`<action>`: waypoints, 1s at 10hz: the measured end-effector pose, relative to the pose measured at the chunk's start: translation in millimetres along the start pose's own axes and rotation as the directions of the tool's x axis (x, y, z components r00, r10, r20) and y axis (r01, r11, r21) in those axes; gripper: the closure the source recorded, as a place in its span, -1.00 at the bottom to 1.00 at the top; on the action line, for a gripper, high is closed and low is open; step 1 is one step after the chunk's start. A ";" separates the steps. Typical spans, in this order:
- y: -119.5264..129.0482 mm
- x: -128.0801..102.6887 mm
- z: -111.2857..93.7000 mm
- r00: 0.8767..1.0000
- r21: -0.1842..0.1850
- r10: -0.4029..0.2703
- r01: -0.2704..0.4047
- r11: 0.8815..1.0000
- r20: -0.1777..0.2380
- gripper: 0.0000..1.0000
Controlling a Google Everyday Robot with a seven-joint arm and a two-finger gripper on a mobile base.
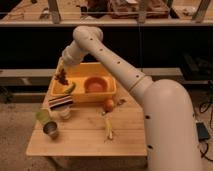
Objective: Place grapes in tray
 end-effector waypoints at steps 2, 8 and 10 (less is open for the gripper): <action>19.8 9.0 33.1 1.000 -0.039 0.020 -0.021 0.999 -0.005 1.00; 61.0 51.5 45.9 0.995 -0.026 0.097 -0.097 0.995 -0.027 0.53; 62.9 45.9 45.2 0.996 -0.037 0.086 -0.087 0.995 -0.027 0.13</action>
